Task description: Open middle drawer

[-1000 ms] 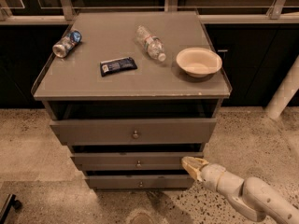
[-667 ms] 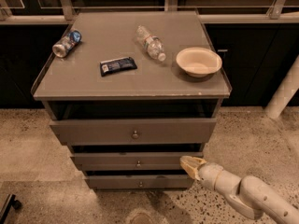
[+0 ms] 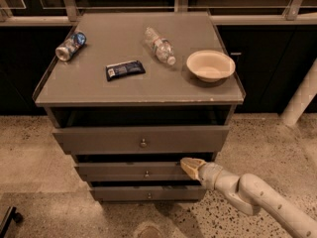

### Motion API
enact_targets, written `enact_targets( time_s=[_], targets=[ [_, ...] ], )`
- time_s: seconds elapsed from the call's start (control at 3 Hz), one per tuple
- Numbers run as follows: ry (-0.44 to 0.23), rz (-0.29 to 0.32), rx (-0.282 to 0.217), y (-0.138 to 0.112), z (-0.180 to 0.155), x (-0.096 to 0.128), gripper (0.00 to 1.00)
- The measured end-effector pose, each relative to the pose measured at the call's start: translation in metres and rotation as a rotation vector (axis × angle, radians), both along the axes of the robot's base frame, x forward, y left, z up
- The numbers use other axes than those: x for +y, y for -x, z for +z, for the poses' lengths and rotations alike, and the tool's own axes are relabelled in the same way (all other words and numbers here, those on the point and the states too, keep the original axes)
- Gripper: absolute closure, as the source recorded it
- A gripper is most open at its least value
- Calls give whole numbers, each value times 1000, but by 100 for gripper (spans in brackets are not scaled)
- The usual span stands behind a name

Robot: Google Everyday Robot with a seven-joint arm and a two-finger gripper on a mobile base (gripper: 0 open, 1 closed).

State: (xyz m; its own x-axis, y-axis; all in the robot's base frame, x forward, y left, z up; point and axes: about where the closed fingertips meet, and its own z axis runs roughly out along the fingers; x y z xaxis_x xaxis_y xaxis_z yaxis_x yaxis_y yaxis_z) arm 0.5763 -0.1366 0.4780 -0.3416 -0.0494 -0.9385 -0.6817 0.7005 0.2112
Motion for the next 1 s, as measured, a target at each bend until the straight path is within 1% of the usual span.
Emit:
enact_targets(
  time_s=[0.33, 0.67, 1.0],
  targets=[
    [19, -13, -5, -23, -11, 6, 100],
    [49, -42, -33, -45, -11, 5, 100],
    [84, -84, -40, -60, -15, -4, 100]
  ],
)
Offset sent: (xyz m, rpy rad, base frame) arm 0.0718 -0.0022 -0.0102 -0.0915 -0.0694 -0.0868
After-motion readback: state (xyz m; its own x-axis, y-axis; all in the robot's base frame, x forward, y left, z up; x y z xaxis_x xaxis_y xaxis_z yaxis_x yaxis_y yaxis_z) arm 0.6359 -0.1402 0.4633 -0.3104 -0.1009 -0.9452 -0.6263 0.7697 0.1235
